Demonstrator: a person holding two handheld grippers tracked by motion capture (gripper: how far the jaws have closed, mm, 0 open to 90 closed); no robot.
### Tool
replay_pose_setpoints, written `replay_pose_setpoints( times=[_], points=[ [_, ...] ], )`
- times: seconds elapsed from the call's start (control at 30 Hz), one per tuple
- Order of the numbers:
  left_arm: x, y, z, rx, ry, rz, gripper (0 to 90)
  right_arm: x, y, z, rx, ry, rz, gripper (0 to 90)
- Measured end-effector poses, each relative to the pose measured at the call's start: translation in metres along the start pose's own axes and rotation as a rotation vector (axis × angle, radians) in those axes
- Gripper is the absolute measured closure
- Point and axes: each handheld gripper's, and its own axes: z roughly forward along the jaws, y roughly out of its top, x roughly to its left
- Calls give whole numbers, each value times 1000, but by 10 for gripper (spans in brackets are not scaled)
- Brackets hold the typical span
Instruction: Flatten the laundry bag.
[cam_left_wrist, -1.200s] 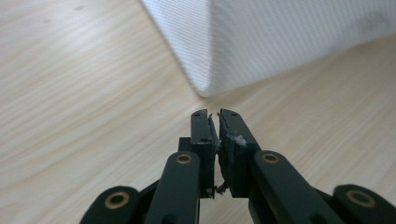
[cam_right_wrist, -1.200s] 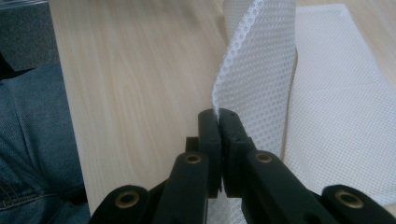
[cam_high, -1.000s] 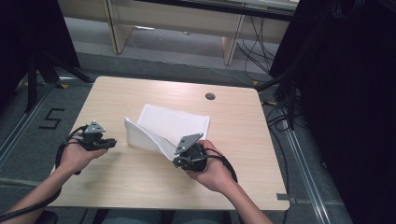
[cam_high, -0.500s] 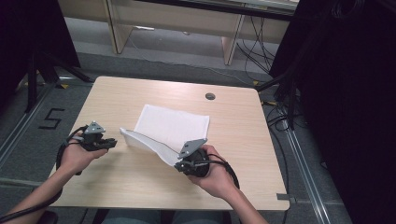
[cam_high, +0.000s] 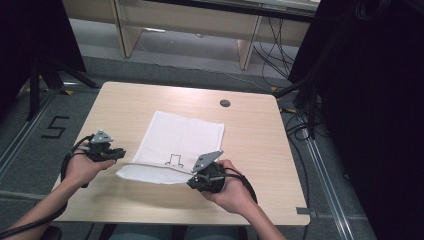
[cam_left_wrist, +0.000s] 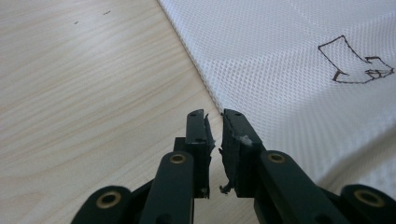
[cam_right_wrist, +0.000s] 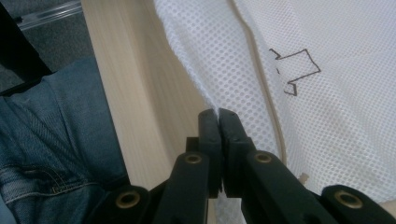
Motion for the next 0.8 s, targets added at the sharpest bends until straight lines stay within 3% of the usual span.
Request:
replay_pose_setpoints(
  times=[0.07,0.1,0.17,0.23,0.27,0.37,0.43,0.5,0.57,0.6,0.63,0.67,0.8],
  points=[
    [2,1,-2,21,-7,23,801,1,-1,1,16,5,5,898],
    [0,0,0,0,-8,2,800,1,-2,2,26,9,-3,898],
    [0,0,0,2,-10,4,799,2,-3,3,26,7,1,898],
    [2,1,-2,35,-4,48,797,2,-4,2,34,7,-3,898],
    [0,0,-1,16,-5,24,794,1,-5,2,36,6,-3,898],
    [1,1,-2,33,-9,53,789,3,-7,3,50,10,18,897],
    [-1,1,-1,25,-12,40,787,1,-8,4,46,8,-12,897],
    [-1,1,-1,35,-16,49,784,0,-10,4,62,11,1,896],
    [-5,1,1,8,-18,23,778,0,-12,6,65,8,0,895],
    [-4,1,-1,36,-17,52,775,0,-13,6,68,7,1,894],
    [-4,1,-1,33,-21,60,772,0,-15,6,73,8,11,894],
    [-4,2,-1,30,-25,57,769,-2,-15,6,73,9,-11,894],
    [-7,2,0,36,-29,67,764,-4,-20,8,77,11,3,893]
  ],
)
